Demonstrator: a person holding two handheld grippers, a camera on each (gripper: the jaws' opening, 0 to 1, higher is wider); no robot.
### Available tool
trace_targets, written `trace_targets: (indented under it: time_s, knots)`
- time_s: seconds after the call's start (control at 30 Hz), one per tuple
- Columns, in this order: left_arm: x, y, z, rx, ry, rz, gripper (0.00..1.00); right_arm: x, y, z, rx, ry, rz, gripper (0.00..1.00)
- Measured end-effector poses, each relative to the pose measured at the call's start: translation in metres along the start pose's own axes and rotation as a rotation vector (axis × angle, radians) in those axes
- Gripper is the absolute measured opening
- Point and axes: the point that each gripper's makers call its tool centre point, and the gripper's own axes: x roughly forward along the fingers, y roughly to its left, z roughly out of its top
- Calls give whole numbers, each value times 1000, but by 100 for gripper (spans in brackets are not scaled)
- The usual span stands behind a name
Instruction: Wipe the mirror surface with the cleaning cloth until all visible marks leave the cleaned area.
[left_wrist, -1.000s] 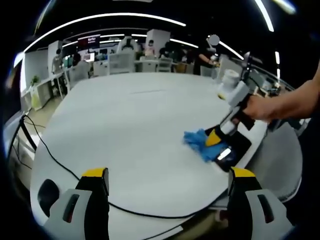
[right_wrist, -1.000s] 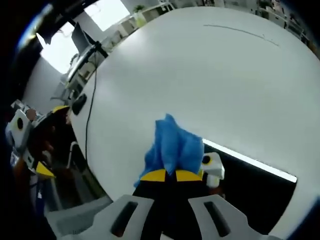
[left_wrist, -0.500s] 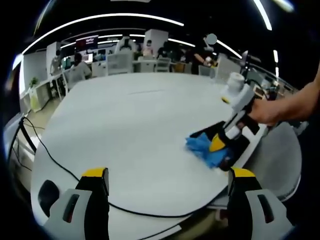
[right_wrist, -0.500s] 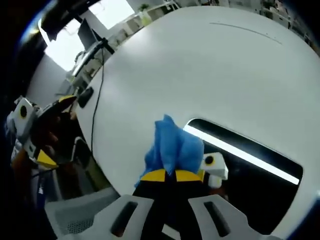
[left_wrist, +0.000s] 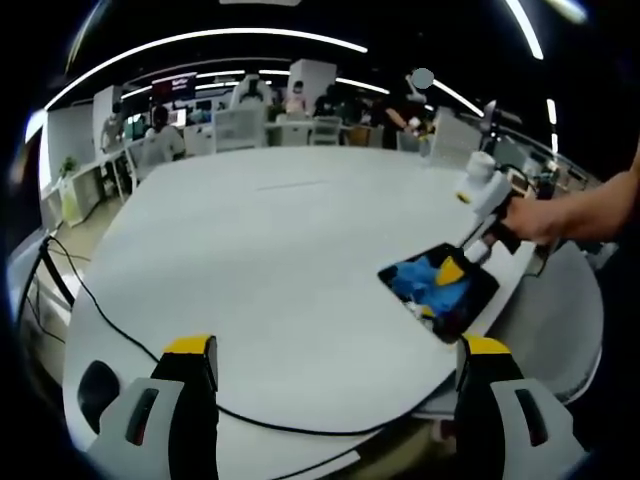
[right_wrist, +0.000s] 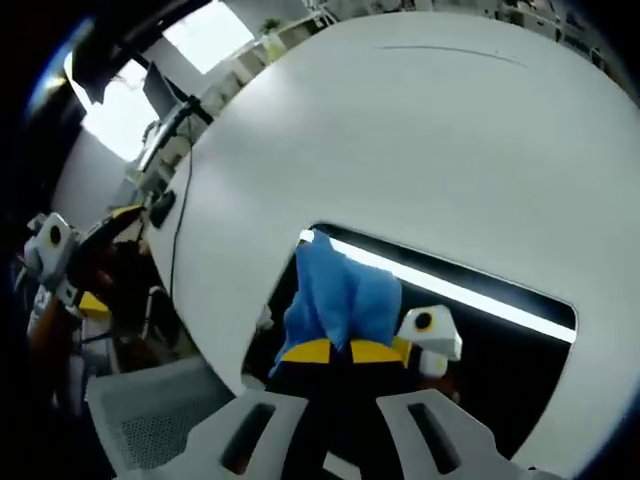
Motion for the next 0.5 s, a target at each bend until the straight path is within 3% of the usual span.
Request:
trace_targets:
  time_s: [0.5]
  knots:
    - [4,-6,5,11,-13,-9,100,-30,-52,-23,78,-15,-40,0]
